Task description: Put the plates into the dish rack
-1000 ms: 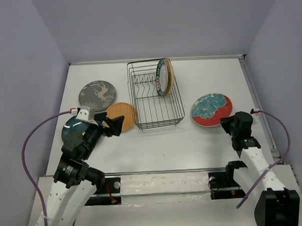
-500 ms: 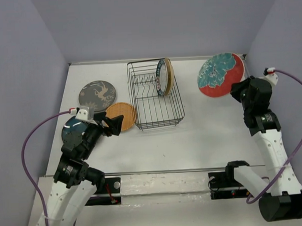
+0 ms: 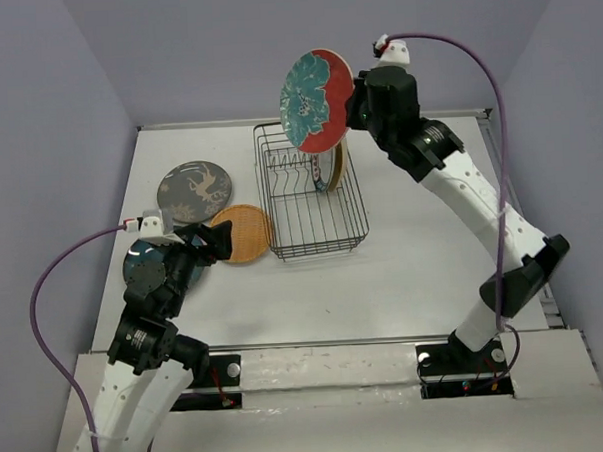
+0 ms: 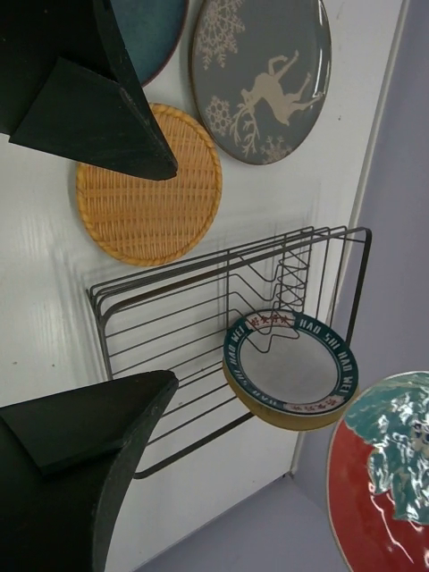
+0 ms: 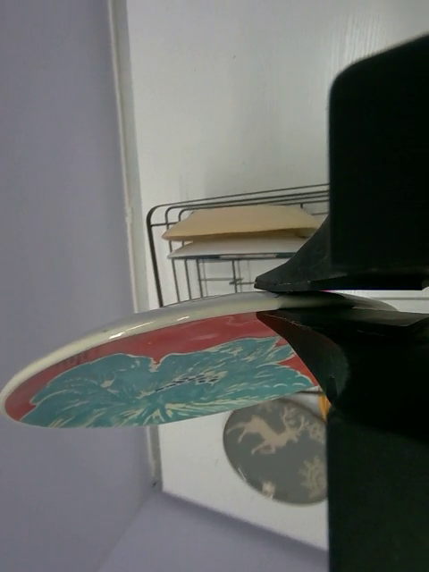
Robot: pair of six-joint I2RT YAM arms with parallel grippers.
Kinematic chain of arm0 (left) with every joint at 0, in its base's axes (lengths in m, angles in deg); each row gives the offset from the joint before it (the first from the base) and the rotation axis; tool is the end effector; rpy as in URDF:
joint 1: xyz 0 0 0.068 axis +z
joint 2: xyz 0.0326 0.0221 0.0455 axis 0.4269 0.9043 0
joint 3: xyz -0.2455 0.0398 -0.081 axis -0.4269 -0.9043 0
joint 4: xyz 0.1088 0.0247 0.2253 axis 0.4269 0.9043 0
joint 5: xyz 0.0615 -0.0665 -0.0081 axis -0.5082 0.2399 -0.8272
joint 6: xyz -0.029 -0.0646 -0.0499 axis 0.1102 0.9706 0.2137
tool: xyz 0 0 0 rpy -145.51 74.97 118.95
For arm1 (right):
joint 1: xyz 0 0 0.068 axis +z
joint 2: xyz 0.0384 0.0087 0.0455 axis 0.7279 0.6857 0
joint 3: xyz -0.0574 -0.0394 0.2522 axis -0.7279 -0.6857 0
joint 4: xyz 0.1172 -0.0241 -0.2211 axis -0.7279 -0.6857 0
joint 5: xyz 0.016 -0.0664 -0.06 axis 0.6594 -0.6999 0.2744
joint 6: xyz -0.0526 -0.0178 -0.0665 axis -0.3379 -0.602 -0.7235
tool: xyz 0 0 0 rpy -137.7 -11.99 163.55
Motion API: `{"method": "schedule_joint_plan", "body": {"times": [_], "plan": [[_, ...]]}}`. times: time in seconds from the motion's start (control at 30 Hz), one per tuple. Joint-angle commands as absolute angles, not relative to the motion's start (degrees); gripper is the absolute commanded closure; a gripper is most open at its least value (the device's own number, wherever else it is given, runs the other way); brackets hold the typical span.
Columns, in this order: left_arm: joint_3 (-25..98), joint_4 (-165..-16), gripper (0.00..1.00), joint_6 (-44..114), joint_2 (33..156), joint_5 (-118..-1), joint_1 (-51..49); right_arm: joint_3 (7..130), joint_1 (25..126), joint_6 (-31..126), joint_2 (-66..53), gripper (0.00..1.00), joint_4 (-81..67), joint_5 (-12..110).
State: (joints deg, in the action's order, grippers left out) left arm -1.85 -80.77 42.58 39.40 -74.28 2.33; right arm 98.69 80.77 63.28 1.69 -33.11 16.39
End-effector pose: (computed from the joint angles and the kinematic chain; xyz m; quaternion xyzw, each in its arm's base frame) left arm 0.1397 -0.0495 0.3280 -0.0202 0.6734 -0.2282 0.7029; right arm 0.3208 0.1781 0.4647 0.0607 0.7593 0.1509 0.6301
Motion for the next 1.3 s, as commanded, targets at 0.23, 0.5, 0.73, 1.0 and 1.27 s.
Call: {"method": "schedule_joint_plan", "body": {"times": [0.23,0.5,0.73,1.0,1.27], "plan": [[-0.2,-82.0,0.01,46.3,38.9,-75.9,2.6,130.4,89.4,49.5,24.2,0.93,-36.5,-12.7],[0.4,-81.5,0.01,46.0,39.7,-72.6,2.7,133.2,91.8,44.9,30.8,0.93,-35.9,-20.0],[0.5,-81.2,0.01,46.1,41.2,-72.4,2.6,128.9,91.8,46.7,32.3,0.93,-35.1,-23.9],[0.8,-80.5,0.01,45.7,42.8,-72.9,2.6,128.0,91.8,47.3,35.7,0.93,-35.0,-23.0],[0.9,-80.1,0.01,45.6,44.1,-73.4,2.7,123.7,91.8,50.9,37.7,0.93,-35.0,-20.4]]}}
